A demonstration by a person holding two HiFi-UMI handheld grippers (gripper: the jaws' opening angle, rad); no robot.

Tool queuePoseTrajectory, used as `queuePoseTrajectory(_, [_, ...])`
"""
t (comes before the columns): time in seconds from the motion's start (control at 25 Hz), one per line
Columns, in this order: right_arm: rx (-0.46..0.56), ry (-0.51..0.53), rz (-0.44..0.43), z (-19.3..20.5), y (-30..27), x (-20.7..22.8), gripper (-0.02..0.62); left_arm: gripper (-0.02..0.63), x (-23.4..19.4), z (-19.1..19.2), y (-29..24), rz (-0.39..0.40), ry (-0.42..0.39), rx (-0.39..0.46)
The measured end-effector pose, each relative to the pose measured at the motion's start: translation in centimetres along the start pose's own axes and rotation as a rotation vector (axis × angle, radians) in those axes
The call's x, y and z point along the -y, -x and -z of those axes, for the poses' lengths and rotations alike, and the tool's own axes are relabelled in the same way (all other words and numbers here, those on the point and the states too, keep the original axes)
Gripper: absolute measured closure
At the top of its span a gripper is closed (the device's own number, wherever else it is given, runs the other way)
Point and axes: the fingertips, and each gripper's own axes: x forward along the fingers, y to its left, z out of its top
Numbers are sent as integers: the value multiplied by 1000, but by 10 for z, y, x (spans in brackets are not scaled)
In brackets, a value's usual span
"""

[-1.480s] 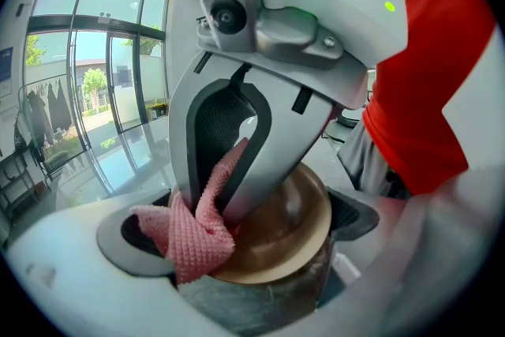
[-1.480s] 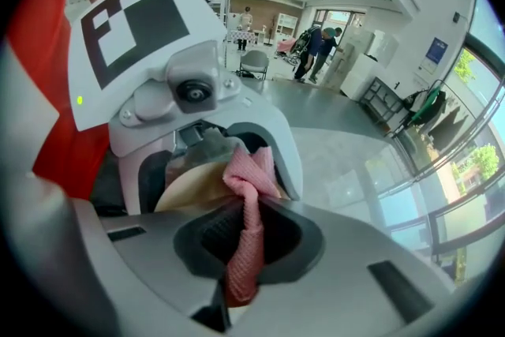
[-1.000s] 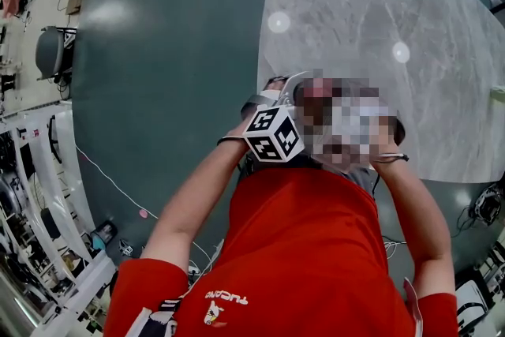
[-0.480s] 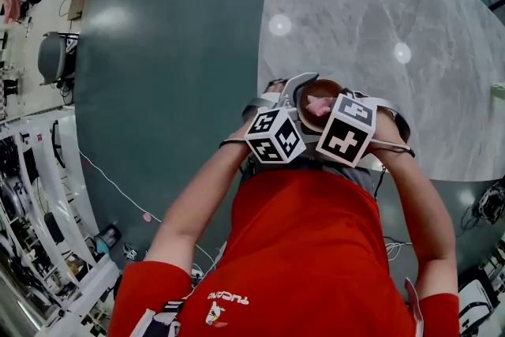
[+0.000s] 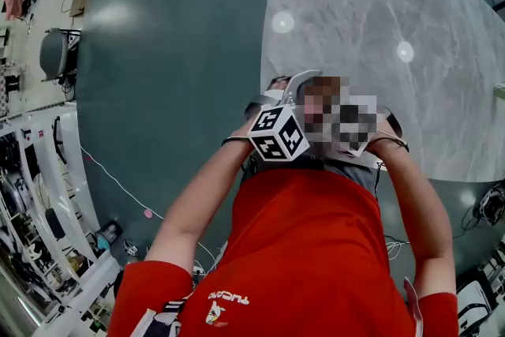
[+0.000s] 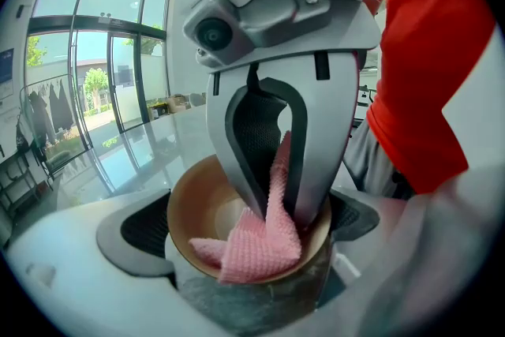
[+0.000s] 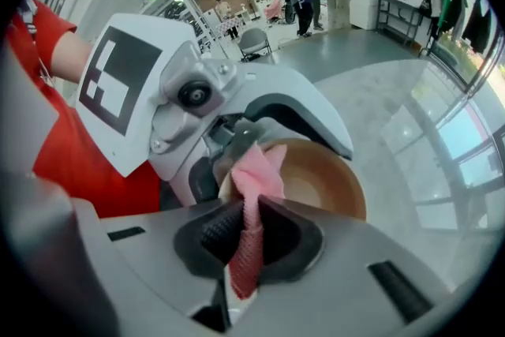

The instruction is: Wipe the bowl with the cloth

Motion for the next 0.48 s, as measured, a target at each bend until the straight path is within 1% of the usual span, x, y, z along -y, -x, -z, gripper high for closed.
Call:
queuePoseTrajectory(0.12, [99,-22,10,-19,0,2,569,21,0,-1,0,1,0,-2])
queuePoseTrajectory(0.24, [142,-40,84,-26,3,15,569,21,0,-2,0,2,0,-3])
queuePoseTrajectory(0.36, [127,-20,198,-27,6,36,569,21,-1,-2,1,4,0,-1])
queuePoseTrajectory(0.48, [57,16,287,-20,4,47,569,21,1,-1,0,6,1,0])
